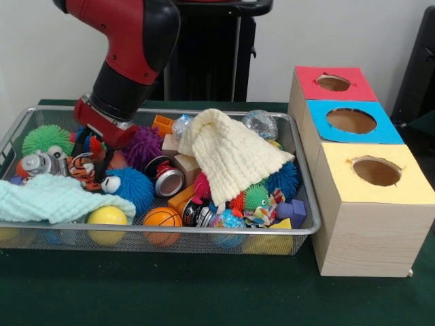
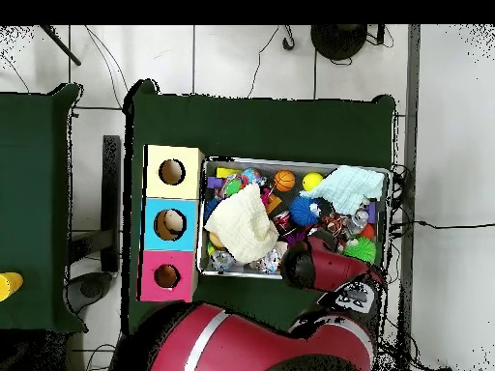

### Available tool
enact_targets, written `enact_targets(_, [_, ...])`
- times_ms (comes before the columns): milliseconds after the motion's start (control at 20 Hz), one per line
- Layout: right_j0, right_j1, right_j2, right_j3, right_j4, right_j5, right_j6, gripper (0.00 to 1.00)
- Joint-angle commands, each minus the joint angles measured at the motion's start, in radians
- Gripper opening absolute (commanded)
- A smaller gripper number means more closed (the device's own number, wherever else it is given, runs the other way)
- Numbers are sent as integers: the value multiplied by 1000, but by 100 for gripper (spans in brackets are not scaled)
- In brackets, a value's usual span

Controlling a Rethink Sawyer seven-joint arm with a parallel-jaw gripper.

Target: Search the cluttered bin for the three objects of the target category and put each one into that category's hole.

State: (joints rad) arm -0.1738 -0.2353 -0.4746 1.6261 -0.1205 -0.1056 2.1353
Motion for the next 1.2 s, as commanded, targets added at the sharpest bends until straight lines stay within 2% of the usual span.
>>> enact_targets(50, [11, 66, 71, -100, 61, -174, 145, 100])
enact_targets(350, [40, 96, 34, -93, 110, -283, 143, 100])
enact_targets(750, [104, 150, -30, -73, 235, -399, 128, 100])
enact_targets(950, [116, 165, -50, -69, 266, -400, 117, 100])
enact_targets(1200, [89, 177, -36, -80, 249, -388, 115, 100])
